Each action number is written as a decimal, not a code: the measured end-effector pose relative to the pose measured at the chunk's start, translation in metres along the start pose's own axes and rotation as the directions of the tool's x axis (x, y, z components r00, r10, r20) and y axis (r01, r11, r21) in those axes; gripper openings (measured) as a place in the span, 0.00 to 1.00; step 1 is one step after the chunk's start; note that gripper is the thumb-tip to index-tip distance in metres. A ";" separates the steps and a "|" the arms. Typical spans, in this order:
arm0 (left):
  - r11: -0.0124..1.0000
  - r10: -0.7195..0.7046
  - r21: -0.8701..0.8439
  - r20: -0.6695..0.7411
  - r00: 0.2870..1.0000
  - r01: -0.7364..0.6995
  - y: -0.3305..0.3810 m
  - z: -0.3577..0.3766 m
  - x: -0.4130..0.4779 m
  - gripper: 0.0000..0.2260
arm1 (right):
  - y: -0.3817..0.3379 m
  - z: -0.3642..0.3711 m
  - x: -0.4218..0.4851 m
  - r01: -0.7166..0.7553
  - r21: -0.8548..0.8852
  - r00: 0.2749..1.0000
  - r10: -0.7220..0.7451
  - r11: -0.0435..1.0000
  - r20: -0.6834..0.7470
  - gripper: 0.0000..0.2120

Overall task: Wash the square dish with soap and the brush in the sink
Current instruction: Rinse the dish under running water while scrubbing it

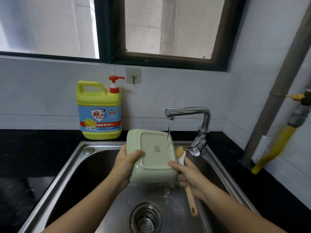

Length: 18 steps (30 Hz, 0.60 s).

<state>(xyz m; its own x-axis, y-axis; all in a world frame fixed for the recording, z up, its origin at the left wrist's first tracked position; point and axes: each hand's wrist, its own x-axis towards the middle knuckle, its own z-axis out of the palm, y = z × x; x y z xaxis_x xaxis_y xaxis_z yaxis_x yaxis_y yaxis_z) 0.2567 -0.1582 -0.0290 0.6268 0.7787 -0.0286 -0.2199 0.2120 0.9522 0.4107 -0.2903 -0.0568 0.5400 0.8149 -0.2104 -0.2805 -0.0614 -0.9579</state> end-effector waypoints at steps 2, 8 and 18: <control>0.999 -0.018 0.051 0.035 0.999 0.016 0.004 -0.005 0.001 0.16 | -0.003 -0.002 -0.001 0.008 -0.023 0.999 -0.007 1.000 0.038 0.22; 0.854 0.003 0.515 0.148 0.989 -0.079 0.026 -0.028 0.011 0.24 | -0.025 -0.008 -0.010 0.064 -0.306 0.995 -0.039 0.950 0.089 0.33; 0.538 0.052 0.783 0.338 0.940 -0.311 0.021 -0.001 0.010 0.15 | -0.037 -0.017 0.006 0.106 -0.544 0.991 -0.046 0.832 0.123 0.53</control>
<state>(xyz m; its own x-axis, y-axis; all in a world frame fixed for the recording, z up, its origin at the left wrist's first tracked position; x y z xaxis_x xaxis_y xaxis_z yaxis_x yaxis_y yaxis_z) 0.2579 -0.1454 -0.0092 0.8301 0.5434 0.1251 0.2720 -0.5905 0.7598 0.4381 -0.2934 -0.0257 0.4504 0.8817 -0.1404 0.2554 -0.2780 -0.9260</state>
